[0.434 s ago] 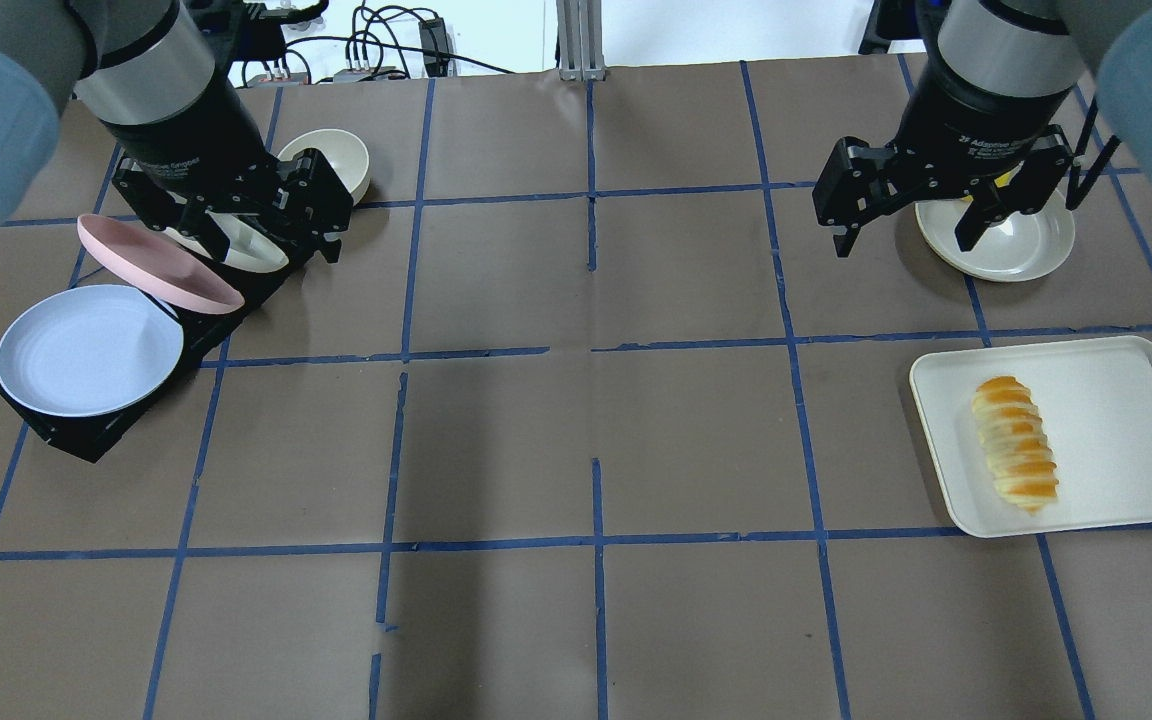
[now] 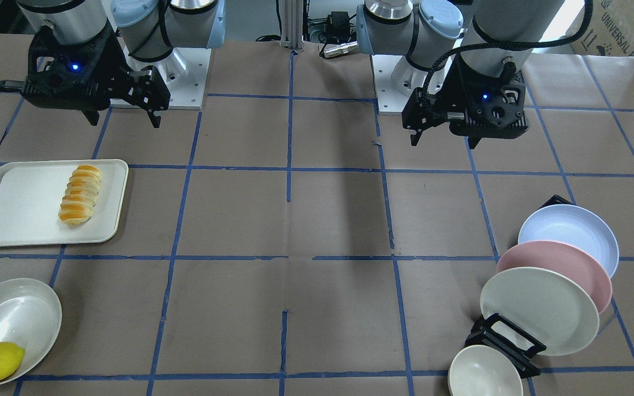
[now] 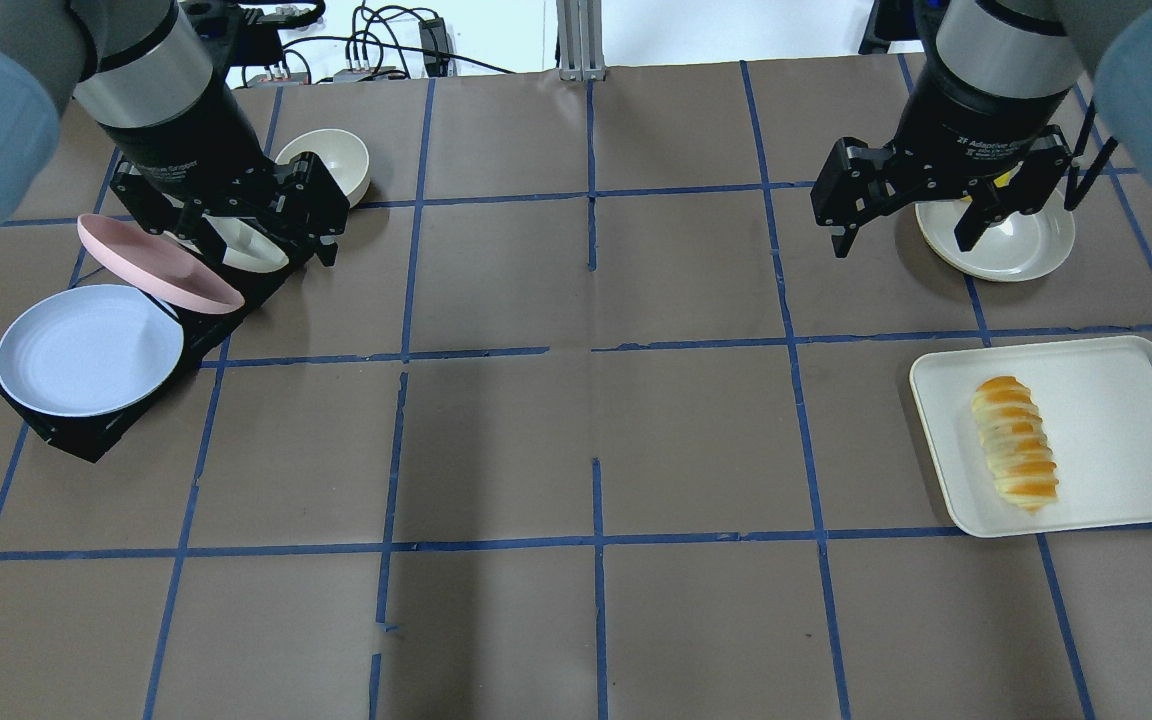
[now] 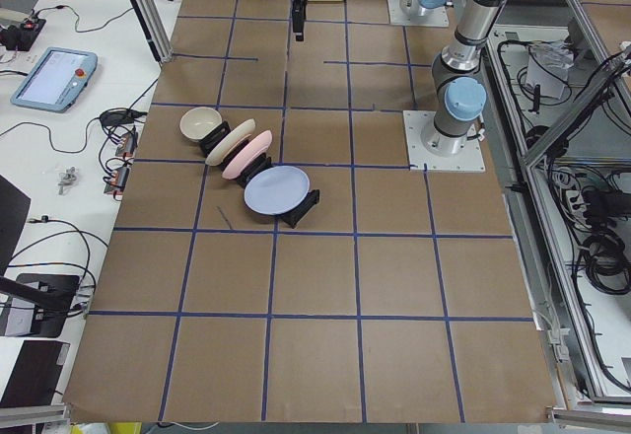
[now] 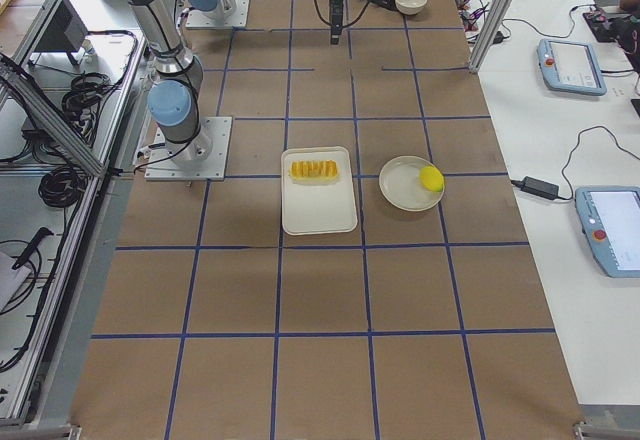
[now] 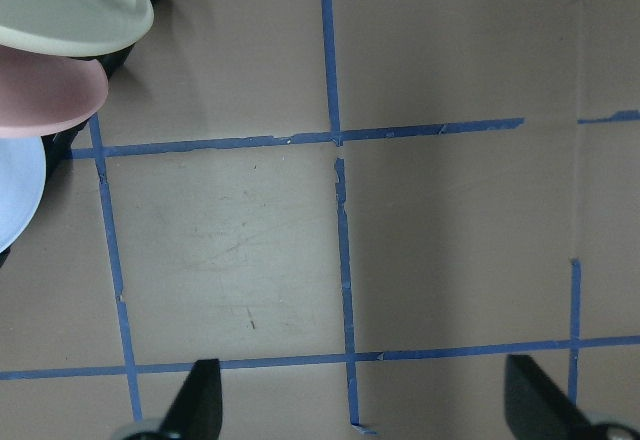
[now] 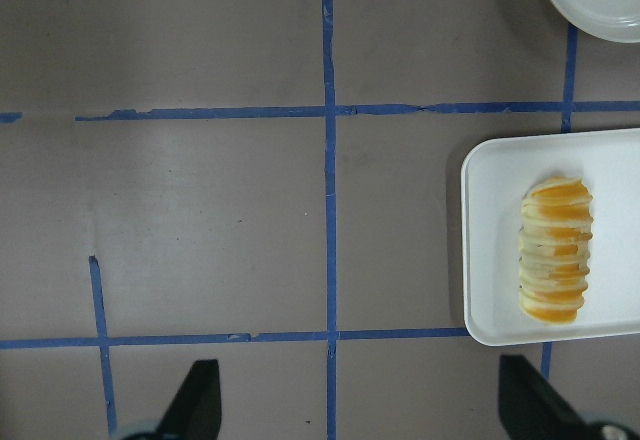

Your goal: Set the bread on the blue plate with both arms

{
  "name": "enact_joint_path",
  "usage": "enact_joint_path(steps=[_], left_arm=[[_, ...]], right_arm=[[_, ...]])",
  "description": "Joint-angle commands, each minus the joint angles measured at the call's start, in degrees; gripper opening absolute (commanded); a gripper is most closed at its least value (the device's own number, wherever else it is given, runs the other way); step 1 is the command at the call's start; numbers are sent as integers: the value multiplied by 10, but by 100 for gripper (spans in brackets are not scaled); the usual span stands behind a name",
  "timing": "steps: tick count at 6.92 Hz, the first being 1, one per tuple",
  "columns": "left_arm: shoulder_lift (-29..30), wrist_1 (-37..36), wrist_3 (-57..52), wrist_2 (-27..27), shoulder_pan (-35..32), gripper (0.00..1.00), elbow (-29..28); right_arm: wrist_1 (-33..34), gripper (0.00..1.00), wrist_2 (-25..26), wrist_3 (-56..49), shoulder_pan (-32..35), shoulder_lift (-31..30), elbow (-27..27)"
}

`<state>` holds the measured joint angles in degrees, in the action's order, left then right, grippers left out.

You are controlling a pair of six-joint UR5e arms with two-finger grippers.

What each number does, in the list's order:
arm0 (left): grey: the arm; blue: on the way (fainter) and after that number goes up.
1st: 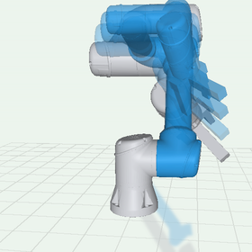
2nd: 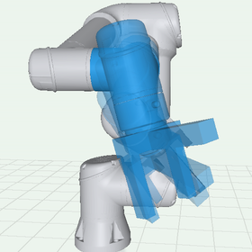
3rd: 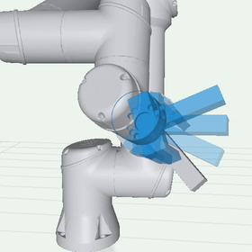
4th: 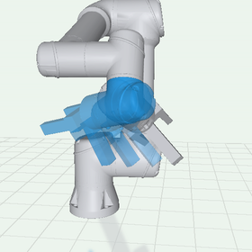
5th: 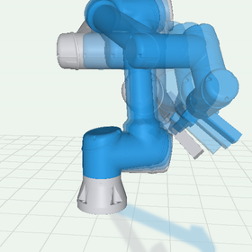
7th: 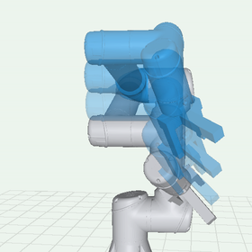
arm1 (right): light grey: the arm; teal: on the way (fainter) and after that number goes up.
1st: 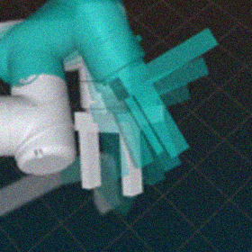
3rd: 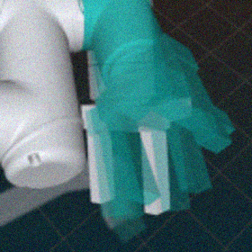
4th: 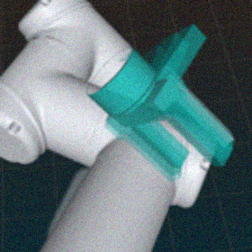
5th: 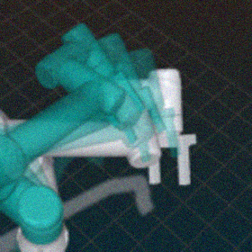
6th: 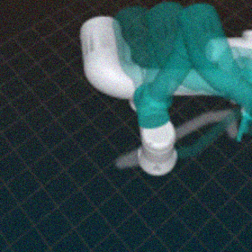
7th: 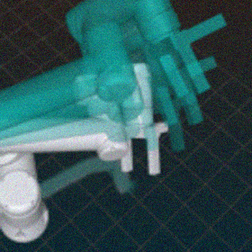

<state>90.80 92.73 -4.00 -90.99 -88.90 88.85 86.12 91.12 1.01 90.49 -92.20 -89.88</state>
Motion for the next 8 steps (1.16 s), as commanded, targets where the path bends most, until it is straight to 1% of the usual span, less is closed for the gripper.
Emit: enact_joint_path(steps=[1,3,4,5,6,7,8], left_arm=[[1,2,-126,-1,99,100,10],[25,5,-280,-1,229,100,1],[38,6,-356,-1,288,100,-9],[55,1,-406,2,340,100,-10],[82,-4,-460,5,382,100,-23],[124,-13,-500,6,412,100,-50],[177,-15,-521,15,423,100,-87]], right_arm=[[0,100,0,7,0,0,3],[-30,100,0,9,-2,2,11],[-23,100,-2,13,-6,7,5],[-6,95,-9,-6,-24,15,-5],[51,93,-9,-54,-58,36,-25],[78,90,-10,-135,-106,36,-58],[133,86,-9,-208,-150,34,-104]])
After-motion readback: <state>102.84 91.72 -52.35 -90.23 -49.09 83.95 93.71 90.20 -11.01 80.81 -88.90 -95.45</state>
